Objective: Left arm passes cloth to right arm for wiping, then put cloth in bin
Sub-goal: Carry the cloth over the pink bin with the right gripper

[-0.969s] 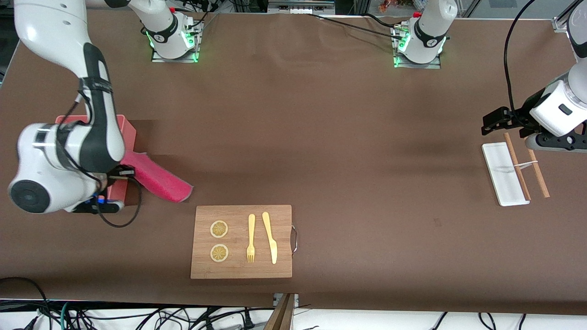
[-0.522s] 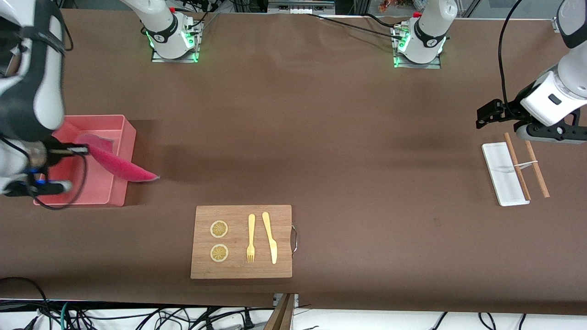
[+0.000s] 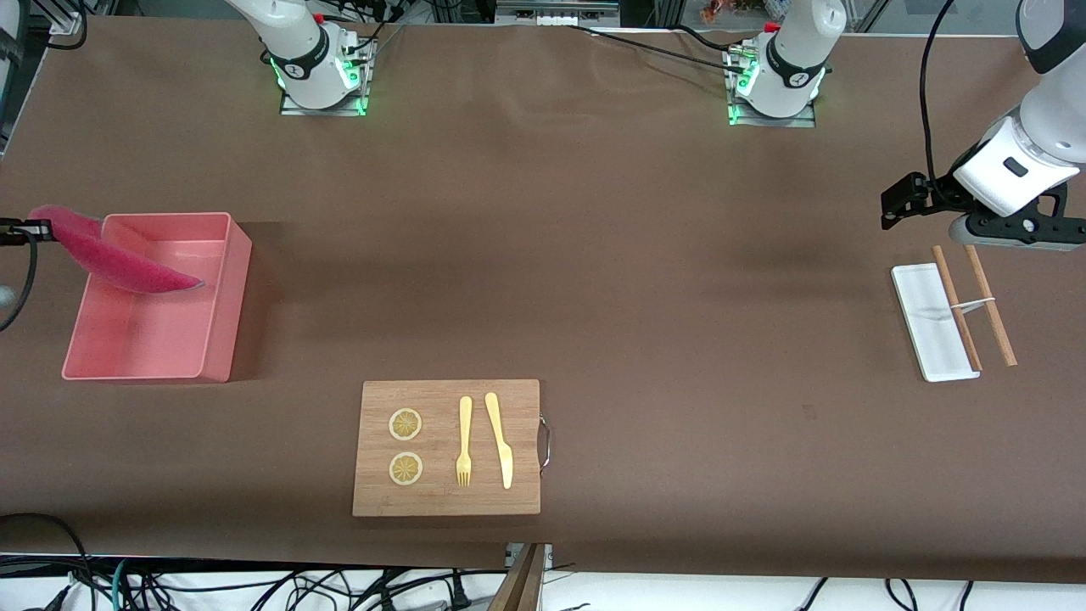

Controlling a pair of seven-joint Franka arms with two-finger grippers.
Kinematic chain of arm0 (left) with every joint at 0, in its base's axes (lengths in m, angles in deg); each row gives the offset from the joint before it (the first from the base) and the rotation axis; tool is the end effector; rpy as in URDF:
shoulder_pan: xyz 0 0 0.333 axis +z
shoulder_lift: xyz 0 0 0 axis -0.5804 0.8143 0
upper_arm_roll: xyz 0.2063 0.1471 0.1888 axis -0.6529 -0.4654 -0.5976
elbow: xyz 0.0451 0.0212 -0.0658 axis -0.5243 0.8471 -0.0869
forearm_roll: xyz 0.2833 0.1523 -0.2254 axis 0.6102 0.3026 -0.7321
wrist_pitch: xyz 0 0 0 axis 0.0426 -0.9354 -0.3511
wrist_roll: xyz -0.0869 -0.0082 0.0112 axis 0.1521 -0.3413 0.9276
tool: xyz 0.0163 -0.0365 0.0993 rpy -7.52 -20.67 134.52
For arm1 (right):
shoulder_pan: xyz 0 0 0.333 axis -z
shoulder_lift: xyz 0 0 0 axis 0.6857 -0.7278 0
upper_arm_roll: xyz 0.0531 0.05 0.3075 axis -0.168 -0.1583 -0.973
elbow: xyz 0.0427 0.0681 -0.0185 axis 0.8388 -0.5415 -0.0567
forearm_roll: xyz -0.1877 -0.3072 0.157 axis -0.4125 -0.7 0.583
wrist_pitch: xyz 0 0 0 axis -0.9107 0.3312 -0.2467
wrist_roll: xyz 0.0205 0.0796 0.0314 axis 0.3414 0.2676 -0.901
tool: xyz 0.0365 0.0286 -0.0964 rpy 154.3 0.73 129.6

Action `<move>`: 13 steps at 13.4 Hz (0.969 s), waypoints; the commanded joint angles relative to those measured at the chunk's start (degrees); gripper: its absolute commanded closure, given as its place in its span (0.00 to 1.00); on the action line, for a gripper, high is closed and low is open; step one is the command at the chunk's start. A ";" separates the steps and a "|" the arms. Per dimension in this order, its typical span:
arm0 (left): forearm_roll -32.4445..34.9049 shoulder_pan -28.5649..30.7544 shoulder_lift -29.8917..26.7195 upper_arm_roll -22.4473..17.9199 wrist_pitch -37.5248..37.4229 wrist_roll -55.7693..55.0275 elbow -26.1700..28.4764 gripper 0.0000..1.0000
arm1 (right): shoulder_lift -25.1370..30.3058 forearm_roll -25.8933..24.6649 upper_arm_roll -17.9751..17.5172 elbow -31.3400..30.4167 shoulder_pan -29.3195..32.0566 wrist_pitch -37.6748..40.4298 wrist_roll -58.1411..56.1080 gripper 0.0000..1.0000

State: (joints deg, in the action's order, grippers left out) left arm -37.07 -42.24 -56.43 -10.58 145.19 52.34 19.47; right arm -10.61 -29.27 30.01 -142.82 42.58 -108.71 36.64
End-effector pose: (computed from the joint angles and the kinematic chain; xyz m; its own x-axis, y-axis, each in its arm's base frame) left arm 0.5423 -0.0197 0.5545 0.9970 -0.0709 -0.0305 -0.0714 -0.9973 -0.0170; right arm 0.6169 -0.1508 0.4845 0.9059 0.0594 -0.4193 0.1109 -0.9888 0.0996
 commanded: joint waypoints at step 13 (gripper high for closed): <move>1.53 0.26 -0.12 0.49 0.27 0.05 -0.09 0.00 | -3.37 -0.49 -0.58 -26.17 1.68 -39.05 0.42 1.00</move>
State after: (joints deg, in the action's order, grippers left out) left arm -37.07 -42.24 -56.42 -10.57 145.30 52.33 19.46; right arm -13.82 -29.53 29.99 -166.61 43.64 -143.30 36.67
